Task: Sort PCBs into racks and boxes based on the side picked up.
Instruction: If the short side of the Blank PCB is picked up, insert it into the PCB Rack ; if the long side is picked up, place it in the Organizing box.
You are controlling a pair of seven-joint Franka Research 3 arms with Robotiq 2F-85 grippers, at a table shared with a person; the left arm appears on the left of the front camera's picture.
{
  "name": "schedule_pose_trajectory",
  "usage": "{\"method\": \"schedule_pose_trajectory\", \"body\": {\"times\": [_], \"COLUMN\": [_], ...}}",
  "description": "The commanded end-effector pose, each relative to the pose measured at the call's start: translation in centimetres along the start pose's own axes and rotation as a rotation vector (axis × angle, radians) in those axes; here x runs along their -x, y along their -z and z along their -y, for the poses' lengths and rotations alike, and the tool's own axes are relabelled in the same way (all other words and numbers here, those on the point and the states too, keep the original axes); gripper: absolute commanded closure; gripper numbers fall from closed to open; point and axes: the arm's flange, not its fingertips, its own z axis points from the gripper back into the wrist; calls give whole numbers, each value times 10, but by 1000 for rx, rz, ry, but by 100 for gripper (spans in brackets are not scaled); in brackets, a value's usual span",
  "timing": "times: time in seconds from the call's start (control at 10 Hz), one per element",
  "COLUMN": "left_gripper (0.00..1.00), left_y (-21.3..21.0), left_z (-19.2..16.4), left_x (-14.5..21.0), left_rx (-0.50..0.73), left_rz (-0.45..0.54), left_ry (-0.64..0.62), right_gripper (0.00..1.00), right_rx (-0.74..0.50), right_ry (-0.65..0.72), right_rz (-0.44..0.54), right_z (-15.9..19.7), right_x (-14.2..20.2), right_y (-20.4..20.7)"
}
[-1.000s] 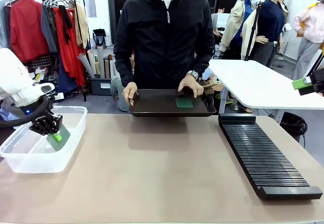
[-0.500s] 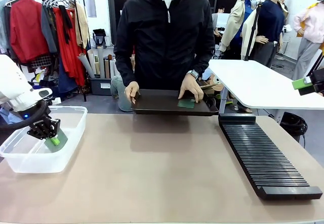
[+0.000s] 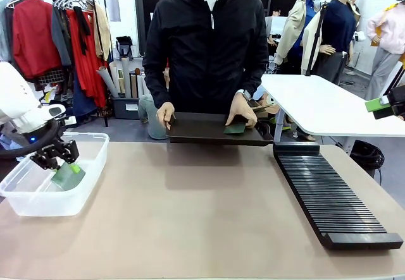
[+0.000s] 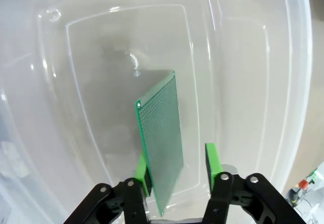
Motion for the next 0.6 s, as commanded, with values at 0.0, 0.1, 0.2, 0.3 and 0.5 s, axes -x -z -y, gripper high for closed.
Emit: {"method": "schedule_pose_trajectory", "body": {"times": [0.0,0.1,0.2,0.3,0.5], "left_gripper": [0,0,0,0,0], "left_y": [-13,-18,-25,-29,-34], "left_z": [11,17,26,32,37], "left_x": [2,2,4,5,7], "left_rx": [-57,-86,-112,-132,-160], "left_rz": [-4,-3,-2,0,2], "left_ry": [-17,-19,-18,-18,-23], "right_gripper": [0,0,0,0,0], "right_rx": [-23,-23,-23,-23,-23], "right_ry": [-12,-12,-12,-12,-12], "right_rz": [24,24,24,24,24], "right_z": [0,0,0,0,0], "right_x": [-2,-2,-2,-2,-2], "right_y": [2,2,2,2,2]}}
